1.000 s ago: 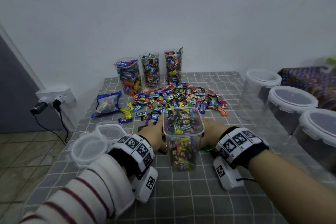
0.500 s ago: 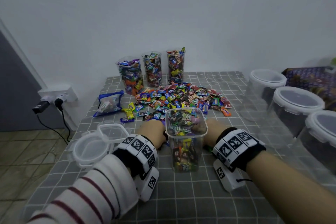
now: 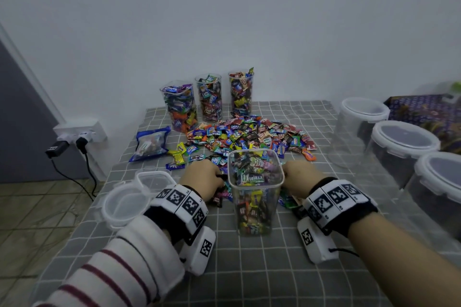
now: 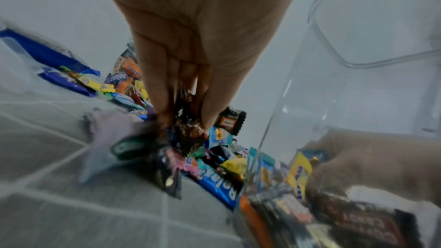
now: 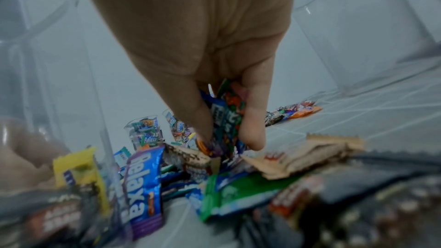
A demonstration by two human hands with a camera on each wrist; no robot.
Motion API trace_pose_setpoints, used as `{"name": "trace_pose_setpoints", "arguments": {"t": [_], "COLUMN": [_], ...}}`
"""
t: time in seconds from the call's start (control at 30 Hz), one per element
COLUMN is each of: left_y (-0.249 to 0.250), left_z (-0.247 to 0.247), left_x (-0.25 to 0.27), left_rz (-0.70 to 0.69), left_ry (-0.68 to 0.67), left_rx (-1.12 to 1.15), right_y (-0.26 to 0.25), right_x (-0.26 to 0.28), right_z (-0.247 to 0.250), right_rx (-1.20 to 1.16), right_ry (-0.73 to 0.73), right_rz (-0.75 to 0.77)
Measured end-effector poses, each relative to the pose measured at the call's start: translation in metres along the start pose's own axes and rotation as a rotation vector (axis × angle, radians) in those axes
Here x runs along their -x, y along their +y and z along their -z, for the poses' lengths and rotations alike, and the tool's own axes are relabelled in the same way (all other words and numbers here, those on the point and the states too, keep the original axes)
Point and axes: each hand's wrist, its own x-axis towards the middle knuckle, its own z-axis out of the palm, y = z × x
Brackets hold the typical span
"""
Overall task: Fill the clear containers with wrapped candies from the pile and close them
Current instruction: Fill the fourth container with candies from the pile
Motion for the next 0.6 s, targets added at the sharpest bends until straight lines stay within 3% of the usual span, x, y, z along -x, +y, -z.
{"name": "trace_pose_setpoints", "arguments": {"t": [0.23, 0.6], "left_y": [-0.003, 0.002], "left_z": [0.014, 0.055], "left_x": [0.006, 0.030], "left_rz": [0.006, -0.022], "left_ry": [0.127, 0.323], "left_rx": [0.221, 0.516], "right_y": [0.006, 0.011], "right_x": [0.014, 0.044], "right_z": [0.010, 0.037], "right_rx": [-0.175, -0.637], "right_ry": [0.100, 0.385], "right_rz": [-0.010, 0.063]}}
